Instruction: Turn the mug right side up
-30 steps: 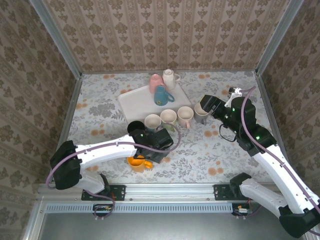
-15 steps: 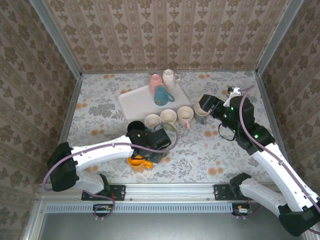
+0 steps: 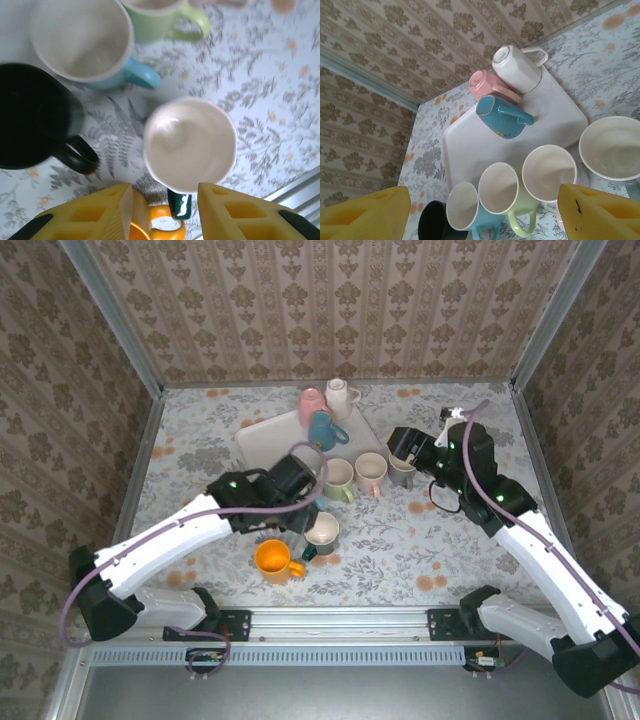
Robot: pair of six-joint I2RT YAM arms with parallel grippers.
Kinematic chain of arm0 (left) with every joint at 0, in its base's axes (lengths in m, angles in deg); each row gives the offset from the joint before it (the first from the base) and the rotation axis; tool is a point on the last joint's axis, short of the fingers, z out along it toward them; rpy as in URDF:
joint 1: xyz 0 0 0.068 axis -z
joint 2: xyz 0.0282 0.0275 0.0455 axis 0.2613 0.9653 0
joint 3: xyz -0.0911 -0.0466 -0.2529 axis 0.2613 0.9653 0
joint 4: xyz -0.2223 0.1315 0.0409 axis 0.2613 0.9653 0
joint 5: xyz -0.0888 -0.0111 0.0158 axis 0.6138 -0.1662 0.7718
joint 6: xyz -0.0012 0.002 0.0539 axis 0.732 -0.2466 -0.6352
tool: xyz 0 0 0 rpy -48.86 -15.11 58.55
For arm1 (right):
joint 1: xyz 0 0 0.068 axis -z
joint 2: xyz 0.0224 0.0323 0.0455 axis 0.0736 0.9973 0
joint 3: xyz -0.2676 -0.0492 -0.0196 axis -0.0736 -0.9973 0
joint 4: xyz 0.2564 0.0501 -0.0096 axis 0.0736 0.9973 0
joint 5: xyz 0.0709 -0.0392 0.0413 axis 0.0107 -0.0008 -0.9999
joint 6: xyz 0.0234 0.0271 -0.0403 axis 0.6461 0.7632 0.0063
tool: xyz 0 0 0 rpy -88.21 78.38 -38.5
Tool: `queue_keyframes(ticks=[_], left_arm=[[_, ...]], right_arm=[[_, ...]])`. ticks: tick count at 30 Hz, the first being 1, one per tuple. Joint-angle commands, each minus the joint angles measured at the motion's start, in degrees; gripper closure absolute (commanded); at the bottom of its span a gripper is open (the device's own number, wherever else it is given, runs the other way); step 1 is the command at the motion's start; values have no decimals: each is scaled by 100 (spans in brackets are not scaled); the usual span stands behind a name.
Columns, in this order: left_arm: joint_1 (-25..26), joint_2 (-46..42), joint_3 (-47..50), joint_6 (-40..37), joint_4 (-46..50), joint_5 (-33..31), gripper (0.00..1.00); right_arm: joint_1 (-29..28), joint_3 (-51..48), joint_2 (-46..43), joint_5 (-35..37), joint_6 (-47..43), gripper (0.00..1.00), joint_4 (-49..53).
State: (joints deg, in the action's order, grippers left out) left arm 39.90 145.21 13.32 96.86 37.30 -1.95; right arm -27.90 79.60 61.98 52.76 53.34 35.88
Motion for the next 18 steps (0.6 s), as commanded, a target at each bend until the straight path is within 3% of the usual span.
queue_keyframes(ticks=[1, 7, 11, 18], left_arm=[[-723, -107, -369, -679, 48, 199, 58], [-1936, 141, -686, -851, -552, 423, 54], [-2218, 118, -648, -1070, -1027, 411, 52], [-2472, -244, 37, -1222, -1940, 225, 50]], right_arm=[[-54, 436, 392, -422, -364, 22, -217], [-142, 1195, 1486, -1001, -1644, 22, -356], [-239, 2452, 2802, -872, -2757, 21, 667], [-331, 3850, 4592, -1053, -4258, 17, 1401]])
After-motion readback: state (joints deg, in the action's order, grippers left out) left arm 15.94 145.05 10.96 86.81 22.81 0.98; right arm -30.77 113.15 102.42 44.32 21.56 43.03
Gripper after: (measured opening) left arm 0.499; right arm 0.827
